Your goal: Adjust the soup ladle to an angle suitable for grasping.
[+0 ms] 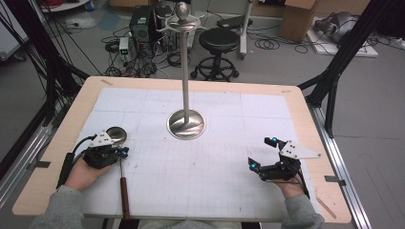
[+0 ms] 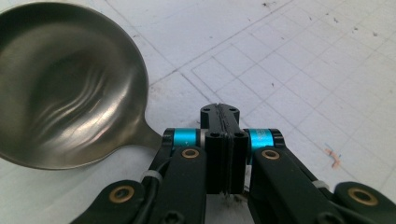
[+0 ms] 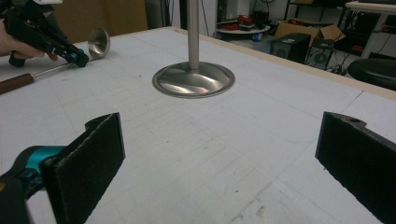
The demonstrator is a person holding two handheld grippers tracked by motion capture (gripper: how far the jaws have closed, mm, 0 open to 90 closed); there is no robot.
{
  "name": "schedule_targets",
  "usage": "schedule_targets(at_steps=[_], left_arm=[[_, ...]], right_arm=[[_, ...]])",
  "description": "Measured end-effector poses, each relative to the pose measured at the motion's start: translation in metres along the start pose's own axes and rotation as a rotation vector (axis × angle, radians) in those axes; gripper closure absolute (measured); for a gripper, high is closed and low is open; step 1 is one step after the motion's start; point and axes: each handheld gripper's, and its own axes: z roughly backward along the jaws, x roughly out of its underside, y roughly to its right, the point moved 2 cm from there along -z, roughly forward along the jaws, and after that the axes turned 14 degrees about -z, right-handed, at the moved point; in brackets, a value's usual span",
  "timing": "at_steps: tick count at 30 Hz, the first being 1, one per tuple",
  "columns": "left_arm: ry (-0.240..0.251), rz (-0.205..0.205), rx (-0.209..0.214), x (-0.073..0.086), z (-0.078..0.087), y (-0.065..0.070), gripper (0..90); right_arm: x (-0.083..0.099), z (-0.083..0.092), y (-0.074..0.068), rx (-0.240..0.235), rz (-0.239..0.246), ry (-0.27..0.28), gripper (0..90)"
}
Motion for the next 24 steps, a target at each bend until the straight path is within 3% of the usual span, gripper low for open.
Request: schedule_targets(at_steps=[24], left_arm=[[-0.022,0.002,-0.048,0.022,0.029,0.004,88.7]], right_arm=[[0.001,0.0,-0.001,0.005,-0.004,-0.013,0.3]])
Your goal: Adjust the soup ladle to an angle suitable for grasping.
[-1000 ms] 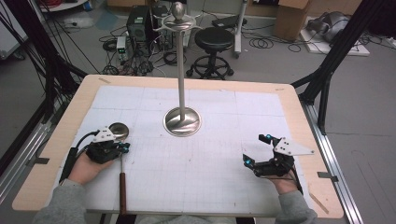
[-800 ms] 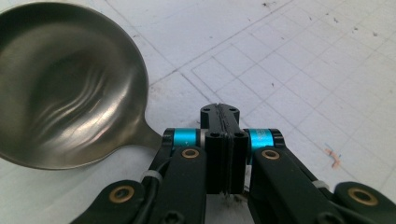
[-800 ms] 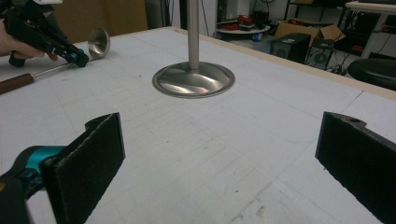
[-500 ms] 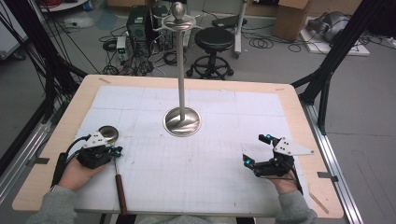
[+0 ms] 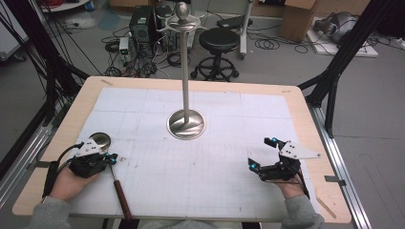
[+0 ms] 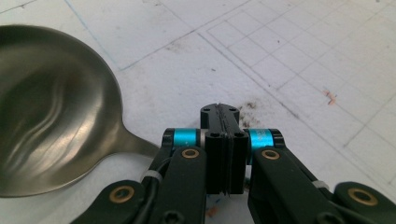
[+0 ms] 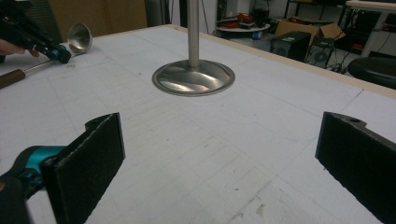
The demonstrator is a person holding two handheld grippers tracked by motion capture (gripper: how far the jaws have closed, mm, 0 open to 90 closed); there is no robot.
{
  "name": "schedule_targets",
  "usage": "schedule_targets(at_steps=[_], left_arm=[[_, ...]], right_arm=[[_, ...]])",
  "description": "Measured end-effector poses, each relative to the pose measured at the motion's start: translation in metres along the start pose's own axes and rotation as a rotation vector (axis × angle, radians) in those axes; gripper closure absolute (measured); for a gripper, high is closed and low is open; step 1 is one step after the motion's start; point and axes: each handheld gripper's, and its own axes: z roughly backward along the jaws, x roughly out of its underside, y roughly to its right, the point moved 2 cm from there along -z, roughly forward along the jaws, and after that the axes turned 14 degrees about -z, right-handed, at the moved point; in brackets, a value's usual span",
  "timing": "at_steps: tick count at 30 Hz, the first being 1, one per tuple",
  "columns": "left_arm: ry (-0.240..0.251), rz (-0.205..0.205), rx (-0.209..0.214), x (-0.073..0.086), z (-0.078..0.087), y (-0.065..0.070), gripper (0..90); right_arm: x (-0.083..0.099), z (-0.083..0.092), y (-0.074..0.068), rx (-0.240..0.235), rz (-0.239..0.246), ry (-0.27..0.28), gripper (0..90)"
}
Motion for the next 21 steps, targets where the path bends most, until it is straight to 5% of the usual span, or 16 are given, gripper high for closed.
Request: schedule_targets(at_steps=[6,8,10,11,14,21], left_arm=[[0.0,0.01,-0.006,0.007,0.007,-0.001,88.7],[-0.006,0.012,-0.045,0.006,0.008,-0.002,89.0],[0.042,0.013,-0.053,0.0,0.011,-0.003,89.6],[0.118,0.029,-0.043,-0.008,0.017,-0.001,89.6],[0.149,0.021,-0.025,-0.013,0.02,0.004,89.5],[0.11,-0.091,0.027,-0.009,0.028,0.035,89.5]], right_arm=[[0.0,-0.001,0.0,0.001,0.005,-0.001,0.3],[0.0,-0.001,0.0,0.001,0.007,-0.002,0.4],[0.0,-0.001,0.0,0.0,0.004,0.0,0.3],[0.0,-0.001,0.0,-0.001,0.0,0.001,0.3],[0.0,-0.001,0.0,0.001,-0.002,-0.001,0.4],[-0.001,0.001,0.0,-0.002,0.001,0.004,0.4]])
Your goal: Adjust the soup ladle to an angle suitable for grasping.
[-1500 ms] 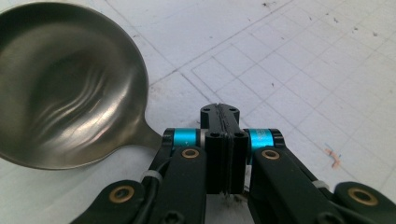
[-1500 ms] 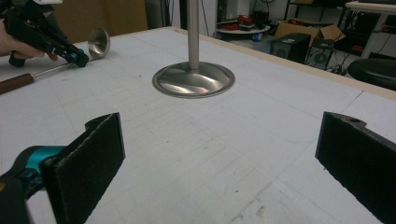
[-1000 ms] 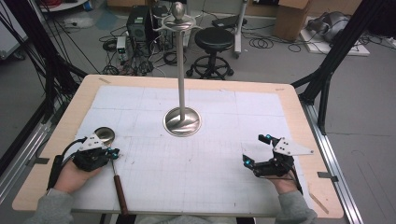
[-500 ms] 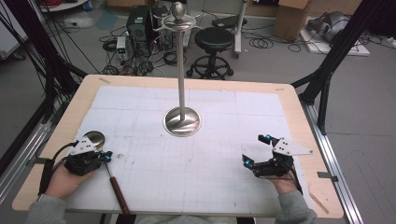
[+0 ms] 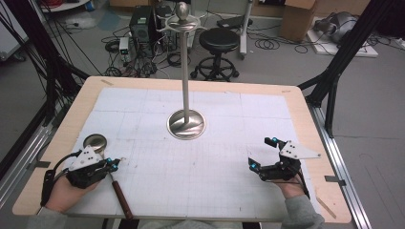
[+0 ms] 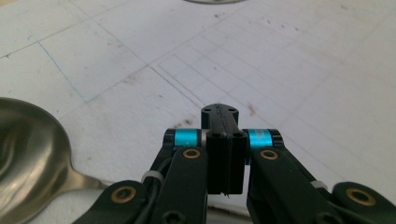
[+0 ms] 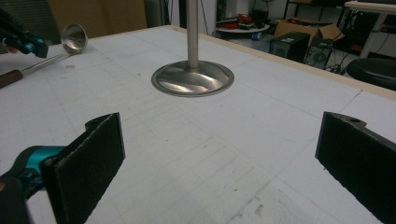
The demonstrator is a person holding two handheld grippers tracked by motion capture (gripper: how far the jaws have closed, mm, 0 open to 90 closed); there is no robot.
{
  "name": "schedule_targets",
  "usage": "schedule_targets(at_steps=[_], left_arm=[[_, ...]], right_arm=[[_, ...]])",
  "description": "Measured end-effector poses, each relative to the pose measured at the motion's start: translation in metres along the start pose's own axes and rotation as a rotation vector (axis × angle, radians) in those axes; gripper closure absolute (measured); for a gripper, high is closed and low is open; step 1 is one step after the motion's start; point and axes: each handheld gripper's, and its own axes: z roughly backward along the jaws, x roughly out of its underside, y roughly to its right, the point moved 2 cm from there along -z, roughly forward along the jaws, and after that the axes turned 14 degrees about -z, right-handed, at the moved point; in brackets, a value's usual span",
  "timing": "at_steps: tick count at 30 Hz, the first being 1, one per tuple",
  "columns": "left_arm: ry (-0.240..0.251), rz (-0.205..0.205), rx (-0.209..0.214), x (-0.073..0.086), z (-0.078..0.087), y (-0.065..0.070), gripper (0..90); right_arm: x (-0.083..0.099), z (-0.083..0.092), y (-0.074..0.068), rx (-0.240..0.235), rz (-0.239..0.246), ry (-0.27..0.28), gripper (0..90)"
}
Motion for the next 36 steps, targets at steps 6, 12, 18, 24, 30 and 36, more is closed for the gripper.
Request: schedule_targets(at_steps=[6,12,18,24,30,36], left_arm=[[0.007,-0.006,0.03,0.01,0.02,0.018,89.5],[0.013,-0.001,0.058,0.02,0.037,0.035,89.5],[0.033,0.025,0.073,0.032,0.052,0.046,89.5],[0.011,0.025,0.077,0.032,0.047,0.046,89.5],[0.006,-0.018,0.095,0.029,0.045,0.052,89.4],[-0.055,-0.057,0.137,0.031,0.038,0.056,89.3]], right_arm=[[0.001,-0.002,0.001,-0.001,0.008,-0.004,0.4],[0.001,-0.004,0.0,-0.002,0.007,-0.015,0.3],[0.002,-0.006,0.001,0.001,0.01,-0.027,0.4],[0.003,-0.009,0.001,-0.001,0.024,-0.034,0.4],[0.003,-0.008,0.001,0.0,0.015,-0.039,0.4],[0.003,-0.009,0.001,0.008,0.023,-0.038,0.4]])
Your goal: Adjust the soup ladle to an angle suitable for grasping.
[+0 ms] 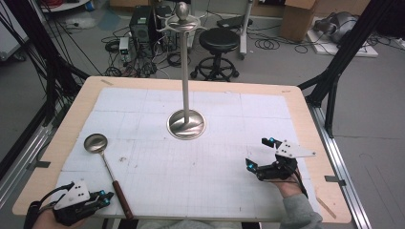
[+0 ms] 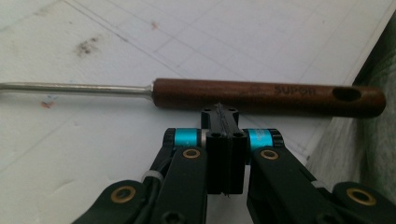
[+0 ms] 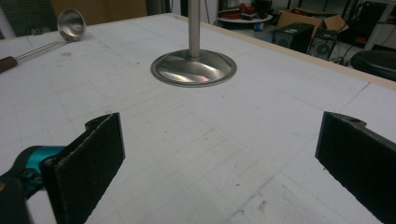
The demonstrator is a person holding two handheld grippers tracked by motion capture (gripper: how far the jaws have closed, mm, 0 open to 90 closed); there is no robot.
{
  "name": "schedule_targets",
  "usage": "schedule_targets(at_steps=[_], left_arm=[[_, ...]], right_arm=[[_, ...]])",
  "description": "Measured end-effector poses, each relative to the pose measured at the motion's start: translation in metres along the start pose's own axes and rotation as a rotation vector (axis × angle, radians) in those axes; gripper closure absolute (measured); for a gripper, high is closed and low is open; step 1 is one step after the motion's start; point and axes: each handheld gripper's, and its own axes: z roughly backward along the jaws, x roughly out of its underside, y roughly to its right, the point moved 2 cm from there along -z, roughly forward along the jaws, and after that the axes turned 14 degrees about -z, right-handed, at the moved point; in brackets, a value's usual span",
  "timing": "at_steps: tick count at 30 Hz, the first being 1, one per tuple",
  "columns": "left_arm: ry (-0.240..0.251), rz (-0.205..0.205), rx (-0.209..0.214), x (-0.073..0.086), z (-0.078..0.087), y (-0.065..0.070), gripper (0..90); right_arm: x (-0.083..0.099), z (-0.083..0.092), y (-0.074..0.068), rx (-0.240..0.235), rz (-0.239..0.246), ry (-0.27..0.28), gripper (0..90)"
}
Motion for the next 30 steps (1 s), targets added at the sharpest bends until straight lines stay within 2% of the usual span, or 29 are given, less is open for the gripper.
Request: schedule_targets(at_steps=[4,18,22,24,30], left_arm=[[0.01,0.011,0.009,0.0,-0.002,-0.001,89.4],[-0.004,-0.011,0.024,-0.012,-0.015,-0.002,89.4],[-0.002,-0.006,0.03,-0.014,-0.017,-0.003,89.4],[-0.004,0.004,0.03,-0.017,-0.02,-0.004,89.4],[-0.021,-0.007,0.032,-0.028,-0.033,-0.005,89.4]], right_arm=[[0.0,0.0,0.0,0.004,-0.011,0.001,0.4],[0.001,-0.002,0.0,0.005,-0.008,-0.009,0.4],[0.001,-0.002,0.001,0.006,0.001,-0.005,0.4],[0.001,-0.002,0.0,0.005,-0.005,-0.008,0.4],[0.001,-0.002,0.0,0.005,-0.003,-0.012,0.3]])
